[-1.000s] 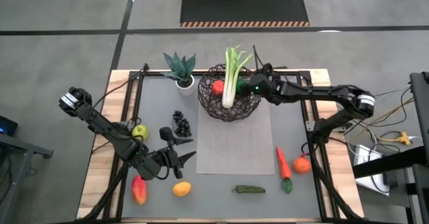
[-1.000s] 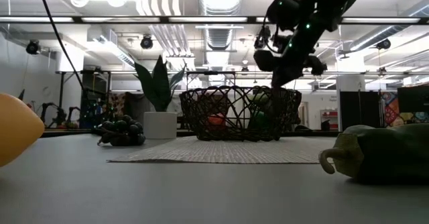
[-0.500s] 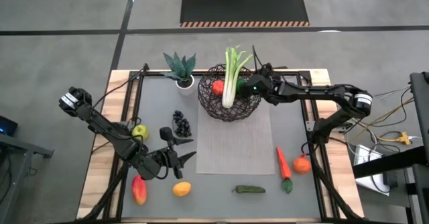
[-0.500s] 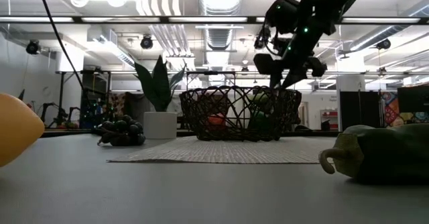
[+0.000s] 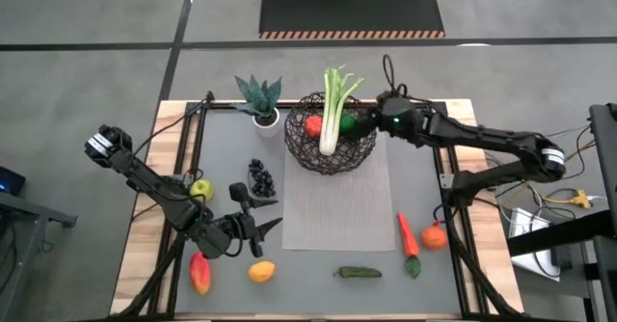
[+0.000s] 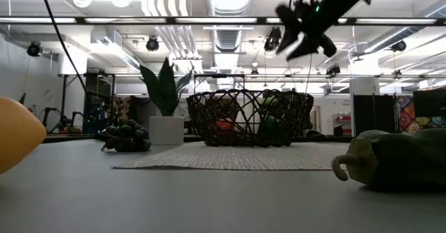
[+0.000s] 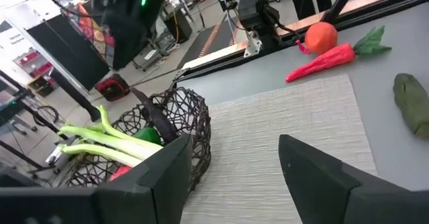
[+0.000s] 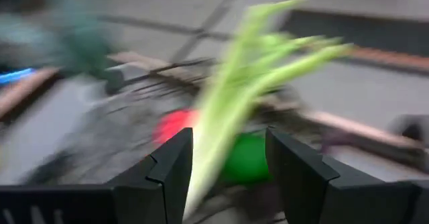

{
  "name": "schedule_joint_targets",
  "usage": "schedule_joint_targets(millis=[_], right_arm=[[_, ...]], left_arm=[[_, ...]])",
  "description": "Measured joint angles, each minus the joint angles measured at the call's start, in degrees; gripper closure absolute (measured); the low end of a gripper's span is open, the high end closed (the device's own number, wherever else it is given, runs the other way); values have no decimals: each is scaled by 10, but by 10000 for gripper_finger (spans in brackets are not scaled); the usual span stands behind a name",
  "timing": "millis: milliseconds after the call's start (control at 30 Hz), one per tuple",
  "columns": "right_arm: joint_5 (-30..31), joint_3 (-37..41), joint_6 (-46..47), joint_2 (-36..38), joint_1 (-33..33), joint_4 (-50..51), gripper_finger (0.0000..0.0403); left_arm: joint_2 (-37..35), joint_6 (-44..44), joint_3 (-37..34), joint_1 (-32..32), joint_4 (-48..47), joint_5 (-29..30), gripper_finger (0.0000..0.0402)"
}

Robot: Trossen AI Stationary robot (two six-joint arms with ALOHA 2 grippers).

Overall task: Build produce basket
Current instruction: Put the yellow apple into the black wire basket

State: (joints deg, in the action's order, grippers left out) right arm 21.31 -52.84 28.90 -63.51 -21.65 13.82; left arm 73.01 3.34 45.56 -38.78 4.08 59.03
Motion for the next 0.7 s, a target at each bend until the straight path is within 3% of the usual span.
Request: schedule_joint_targets(millis=[100,200,467,700], right_arm=[[-103,0,-16,28,39,0,229],[-138,2,-36,44,111,0,229],[-99,4,-101,27,310,-5,229],[-27,4,-135,-26,418,-9,230]], left_arm=[[0,-4,0,1,0,0,196],[0,-48,0,1,0,0,196],[21,-236,-12,0,-4,-23,196],[46,-318,-12,1,-5,-25,196]])
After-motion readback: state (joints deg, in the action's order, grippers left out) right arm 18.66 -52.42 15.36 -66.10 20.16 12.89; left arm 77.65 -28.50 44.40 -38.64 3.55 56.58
